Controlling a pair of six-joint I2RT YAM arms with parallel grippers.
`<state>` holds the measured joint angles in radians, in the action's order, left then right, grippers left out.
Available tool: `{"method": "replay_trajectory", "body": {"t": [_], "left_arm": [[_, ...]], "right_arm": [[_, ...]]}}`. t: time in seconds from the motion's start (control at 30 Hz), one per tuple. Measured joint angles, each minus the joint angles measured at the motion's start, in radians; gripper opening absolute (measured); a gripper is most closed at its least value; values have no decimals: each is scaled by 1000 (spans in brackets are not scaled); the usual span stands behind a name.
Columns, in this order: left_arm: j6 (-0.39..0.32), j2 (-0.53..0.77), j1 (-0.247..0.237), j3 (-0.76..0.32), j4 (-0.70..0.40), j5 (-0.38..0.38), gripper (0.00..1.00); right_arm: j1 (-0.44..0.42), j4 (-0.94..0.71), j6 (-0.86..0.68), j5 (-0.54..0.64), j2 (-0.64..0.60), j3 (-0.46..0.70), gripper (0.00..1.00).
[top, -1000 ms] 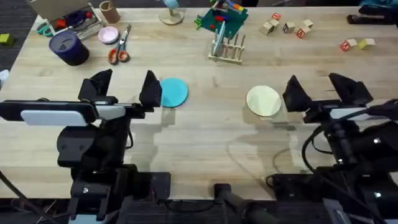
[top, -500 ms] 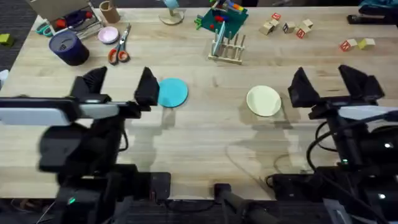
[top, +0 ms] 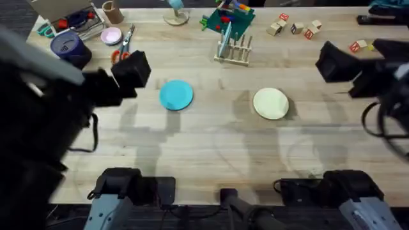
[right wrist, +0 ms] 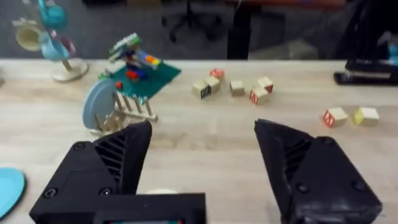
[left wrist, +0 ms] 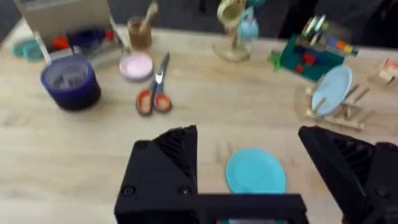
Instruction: Pick up the plates from the table one by one and place each into a slot on the dish rack.
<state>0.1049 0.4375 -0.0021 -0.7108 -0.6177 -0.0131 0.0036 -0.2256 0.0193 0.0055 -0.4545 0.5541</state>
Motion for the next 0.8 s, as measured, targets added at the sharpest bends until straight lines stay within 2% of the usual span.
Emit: {"method": "replay_trajectory", "body": {"t": [0.1, 0.13, 0.33, 0.53, 0.8], "left_arm": [[16, 131, 0, -117, -111, 1, 991], [25, 264, 0, -223, -215, 16, 991], [33, 505, 0, -378, -379, 62, 992], [35, 656, 0, -436, -438, 97, 992], [35, 711, 0, -438, -442, 99, 993]], "right_arm": [[0, -123, 0, 0, -122, 129, 995], [0, -228, 0, 0, -228, 240, 996], [0, -446, 0, 0, -424, 429, 996], [4, -577, 0, 0, -581, 549, 995], [24, -585, 0, -3, -641, 560, 995]]}}
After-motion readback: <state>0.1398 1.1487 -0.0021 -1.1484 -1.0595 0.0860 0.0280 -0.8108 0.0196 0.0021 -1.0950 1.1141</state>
